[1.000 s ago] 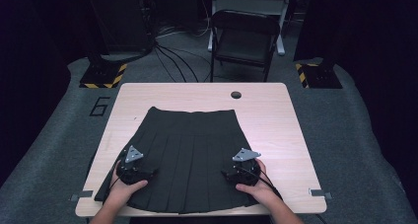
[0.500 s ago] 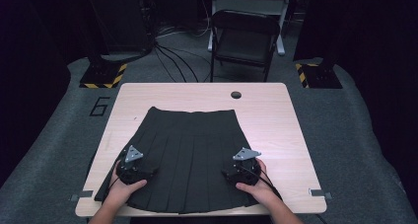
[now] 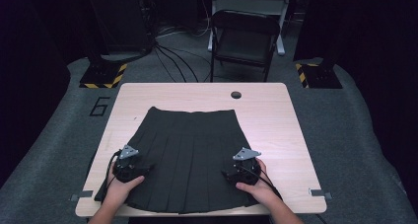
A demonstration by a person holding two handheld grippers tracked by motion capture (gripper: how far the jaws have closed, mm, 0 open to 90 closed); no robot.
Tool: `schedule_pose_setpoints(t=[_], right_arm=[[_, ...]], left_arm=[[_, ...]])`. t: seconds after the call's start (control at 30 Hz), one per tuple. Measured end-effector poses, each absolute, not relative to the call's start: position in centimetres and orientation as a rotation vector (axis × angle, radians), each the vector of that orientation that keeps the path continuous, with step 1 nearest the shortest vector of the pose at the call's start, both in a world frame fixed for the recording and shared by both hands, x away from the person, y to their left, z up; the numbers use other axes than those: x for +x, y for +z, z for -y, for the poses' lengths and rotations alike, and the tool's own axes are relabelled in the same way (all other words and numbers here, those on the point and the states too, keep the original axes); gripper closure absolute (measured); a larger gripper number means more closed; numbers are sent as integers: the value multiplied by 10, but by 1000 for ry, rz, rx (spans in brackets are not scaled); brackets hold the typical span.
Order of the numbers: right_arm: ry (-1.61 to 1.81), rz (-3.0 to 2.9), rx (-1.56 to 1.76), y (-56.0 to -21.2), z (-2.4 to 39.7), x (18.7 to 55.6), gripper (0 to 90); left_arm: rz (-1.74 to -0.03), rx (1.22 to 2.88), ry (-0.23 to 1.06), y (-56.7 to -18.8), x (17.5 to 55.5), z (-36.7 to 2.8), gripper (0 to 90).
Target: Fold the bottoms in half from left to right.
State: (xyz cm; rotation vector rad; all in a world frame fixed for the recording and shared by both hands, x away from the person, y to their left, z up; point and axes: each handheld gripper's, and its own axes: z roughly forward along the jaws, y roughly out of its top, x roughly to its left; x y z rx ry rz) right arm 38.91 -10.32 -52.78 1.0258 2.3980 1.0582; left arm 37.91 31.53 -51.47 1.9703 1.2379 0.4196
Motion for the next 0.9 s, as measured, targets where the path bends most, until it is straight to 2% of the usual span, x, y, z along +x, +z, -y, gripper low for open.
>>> schedule_pose_setpoints(t=[0.43, 0.53, 0.9], right_arm=[[1064, -2405, 1024, -528, 103, 390, 153], [1062, -2404, 1023, -528, 104, 390, 153], [1064, -2403, 1035, -528, 103, 389, 153]], left_arm=[[-1303, 1935, 395, -492, 393, -321, 349], [-1320, 1905, 343, -486, 401, -325, 373], [-1378, 1850, 390, -481, 418, -334, 443]])
